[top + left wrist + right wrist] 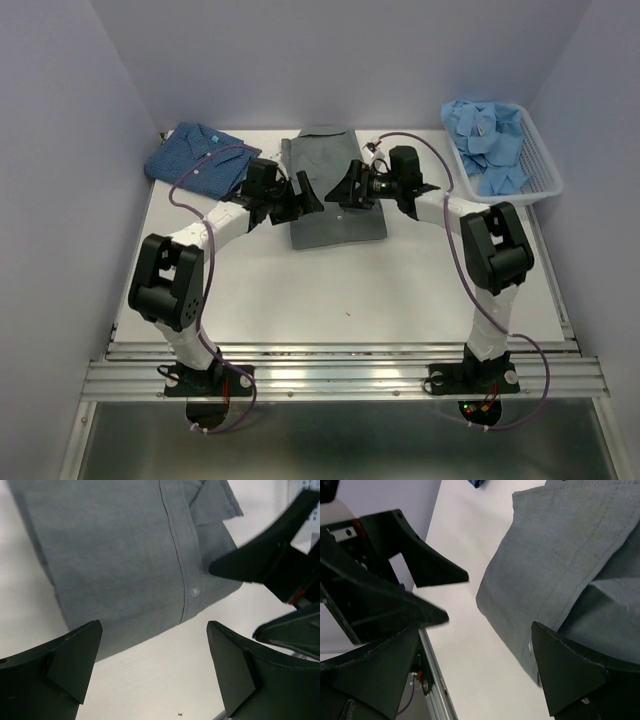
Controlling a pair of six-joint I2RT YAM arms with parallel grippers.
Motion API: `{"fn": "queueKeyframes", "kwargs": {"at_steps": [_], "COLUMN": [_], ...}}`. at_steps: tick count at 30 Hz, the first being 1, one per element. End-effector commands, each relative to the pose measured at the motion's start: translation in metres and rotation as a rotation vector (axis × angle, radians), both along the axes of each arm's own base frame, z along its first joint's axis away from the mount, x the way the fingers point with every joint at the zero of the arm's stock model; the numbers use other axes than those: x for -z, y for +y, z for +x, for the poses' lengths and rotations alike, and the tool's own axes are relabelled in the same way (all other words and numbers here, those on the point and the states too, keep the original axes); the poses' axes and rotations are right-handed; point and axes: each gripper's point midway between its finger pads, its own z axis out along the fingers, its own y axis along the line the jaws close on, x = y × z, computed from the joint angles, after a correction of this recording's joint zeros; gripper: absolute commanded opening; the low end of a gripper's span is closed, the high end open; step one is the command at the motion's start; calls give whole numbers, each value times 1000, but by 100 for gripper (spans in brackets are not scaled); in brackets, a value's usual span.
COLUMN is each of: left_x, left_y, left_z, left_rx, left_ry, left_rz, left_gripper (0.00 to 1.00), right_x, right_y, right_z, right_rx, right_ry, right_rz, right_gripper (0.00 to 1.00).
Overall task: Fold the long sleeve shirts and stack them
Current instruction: Fold the shirt
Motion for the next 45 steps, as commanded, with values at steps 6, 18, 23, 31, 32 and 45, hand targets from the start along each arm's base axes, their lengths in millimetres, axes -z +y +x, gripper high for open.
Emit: {"fn": "queueKeyframes", "kwargs": {"at_steps": [6,18,23,31,32,45], "left_x": [28,99,110,26,14,-23], "left_y": [-39,-26,-20,-19,-16,26], "left_z": [-10,-17,-22,-21,-21,-72], "left_rx": [107,84,101,89,78,-48], "left_ry": [50,187,214,50,19,-69], "left_rz": [-107,28,71,26,21,24], "left_gripper": [99,99,99,99,99,99], "right_x": [15,100,115,20,-2,16], "right_y": [30,29,22,9,6,36], "right_z": [55,83,84,94,86,-31], "right_rx": [-53,-2,6,19,14,-118], "right_ry": [-47,55,65,-131,-170,-98], "right_rz": [85,25,-2,-74,-74,-39], "right_gripper": [100,100,100,100,100,100]}}
